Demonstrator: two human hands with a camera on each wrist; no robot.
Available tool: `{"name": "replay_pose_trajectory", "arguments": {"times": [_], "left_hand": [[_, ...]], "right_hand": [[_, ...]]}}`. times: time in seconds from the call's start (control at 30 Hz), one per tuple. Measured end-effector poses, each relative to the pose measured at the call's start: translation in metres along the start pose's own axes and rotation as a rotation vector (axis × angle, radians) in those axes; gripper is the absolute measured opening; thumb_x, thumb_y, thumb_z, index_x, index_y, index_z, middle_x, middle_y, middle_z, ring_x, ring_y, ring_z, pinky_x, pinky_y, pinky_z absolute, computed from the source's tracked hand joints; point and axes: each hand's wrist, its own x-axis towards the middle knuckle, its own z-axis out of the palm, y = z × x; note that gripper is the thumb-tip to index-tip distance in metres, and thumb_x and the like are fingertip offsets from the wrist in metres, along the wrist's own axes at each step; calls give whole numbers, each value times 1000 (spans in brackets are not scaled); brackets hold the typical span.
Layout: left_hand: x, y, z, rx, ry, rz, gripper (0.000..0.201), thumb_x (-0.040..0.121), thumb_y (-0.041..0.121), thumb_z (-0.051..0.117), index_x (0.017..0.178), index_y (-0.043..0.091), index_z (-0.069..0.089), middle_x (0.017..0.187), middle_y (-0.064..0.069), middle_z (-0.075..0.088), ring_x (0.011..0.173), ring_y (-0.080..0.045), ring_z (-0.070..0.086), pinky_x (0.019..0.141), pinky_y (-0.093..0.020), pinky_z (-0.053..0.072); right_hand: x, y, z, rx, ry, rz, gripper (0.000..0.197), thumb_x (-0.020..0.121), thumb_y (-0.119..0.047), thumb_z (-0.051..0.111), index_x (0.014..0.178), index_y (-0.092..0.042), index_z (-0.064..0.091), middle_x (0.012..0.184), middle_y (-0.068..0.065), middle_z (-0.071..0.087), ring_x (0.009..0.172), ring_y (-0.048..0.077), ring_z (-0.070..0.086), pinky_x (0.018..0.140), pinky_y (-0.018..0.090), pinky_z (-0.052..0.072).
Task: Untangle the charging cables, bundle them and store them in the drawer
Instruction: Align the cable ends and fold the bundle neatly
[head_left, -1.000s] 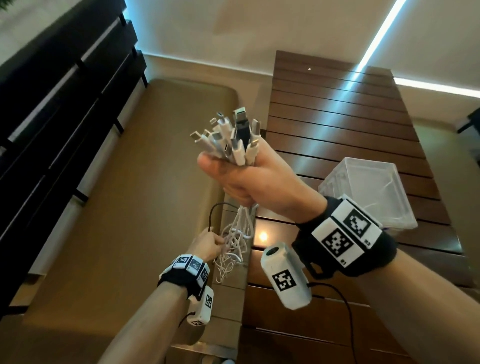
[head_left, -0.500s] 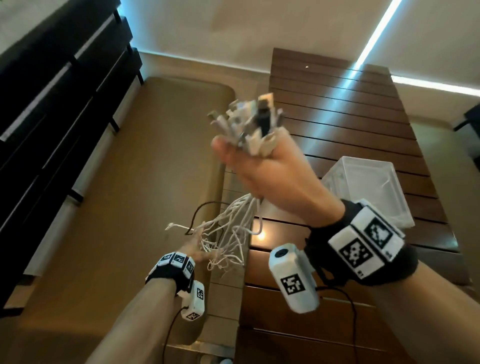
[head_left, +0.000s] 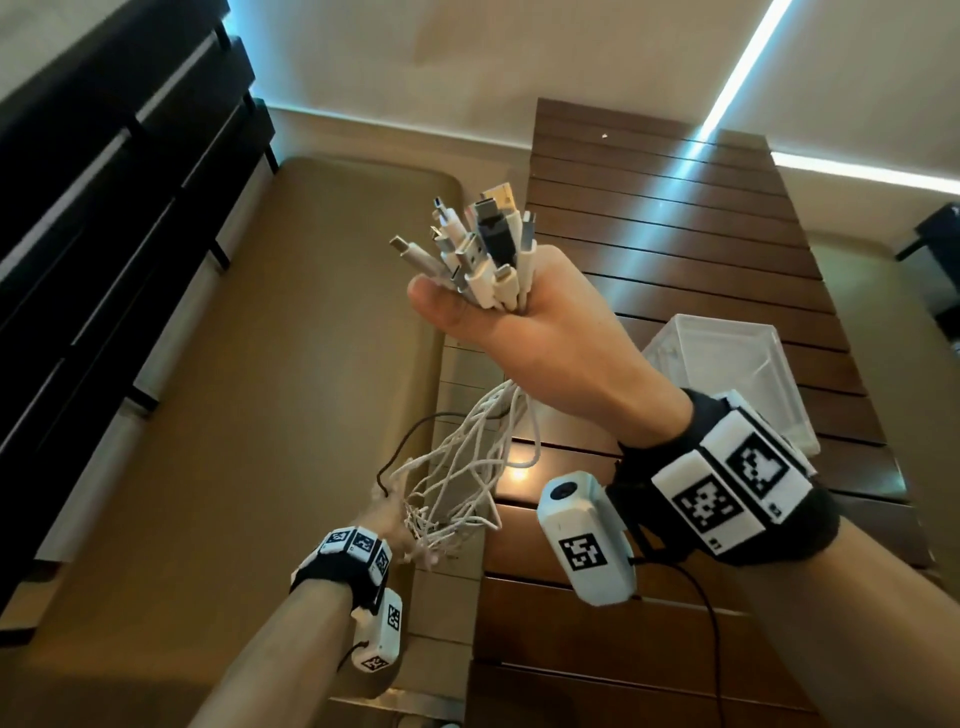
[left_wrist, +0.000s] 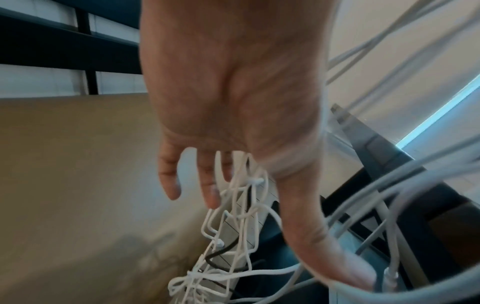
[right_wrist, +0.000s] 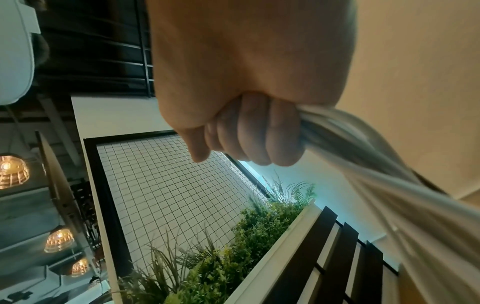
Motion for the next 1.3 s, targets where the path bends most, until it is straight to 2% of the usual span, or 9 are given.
{"name": "replay_pose_trajectory", "arguments": {"times": [0.1,0.23,0.33,0.63,0.73,0.87,0.97,1.17,1.3], "left_hand": [[0,-5,-3,-265,64,133,92,80,22,80,155,31,28,148,-7,44,132,-31,49,108,-48,42],[1,-5,-7,-296,353,85,20,98,19,60,112,29,71,112,-4,72,87,-18,70,80,-35,60],[-6,-3,-10,-78,409,49,17,94,31,66,111,34,72,96,5,72,63,-8,65,58,-21,55],[-15,-4,10,-28,276,-7,73,104,32,45,158,34,-4,149,-26,41,87,-25,66,85,-44,59],[-15,-6,15,-148,188,55,52,108,35,29,157,32,14,148,-23,42,83,-21,60,86,-44,57],[-22,6,13,-487,146,117,29,97,9,57,120,24,65,116,-10,65,81,-15,68,74,-29,61],[-25,12,10,-653,272,113,33,96,-1,55,125,12,65,105,-4,66,50,-1,61,45,-13,48],[-26,18,6,-614,235,103,38,95,-8,53,116,19,72,123,-3,63,70,-11,71,73,-27,62],[-31,13,6,-579,470,20,35,91,-7,60,94,24,76,93,1,72,57,-3,65,55,-18,55]], "right_hand": [[-1,4,-3,-12,3,0,43,98,-31,60,62,-10,49,60,15,43,57,36,41,55,44,36],[-3,4,0,-15,-51,-2,41,98,-31,61,61,-19,47,59,7,42,55,32,41,55,45,36],[-2,2,3,-7,-81,-2,41,98,-30,61,61,-18,48,59,6,43,55,31,42,56,45,40],[-1,5,-2,-65,3,-16,42,98,-32,61,60,-20,48,59,10,46,55,31,45,54,41,40],[-2,12,-3,-130,27,-5,47,97,-32,63,54,-28,44,48,-11,41,44,7,39,48,20,32],[-2,19,1,-185,31,-3,51,97,-33,62,51,-35,40,41,-15,38,41,8,40,48,13,29],[-1,21,5,-241,42,-12,53,97,-36,62,50,-35,39,42,-13,38,41,10,40,47,16,31],[0,28,12,-319,118,-11,59,97,-39,62,45,-32,34,39,-11,34,41,11,40,45,19,31],[1,30,14,-326,154,-16,58,96,-41,61,46,-28,36,40,-9,35,42,12,40,44,19,32]]}}
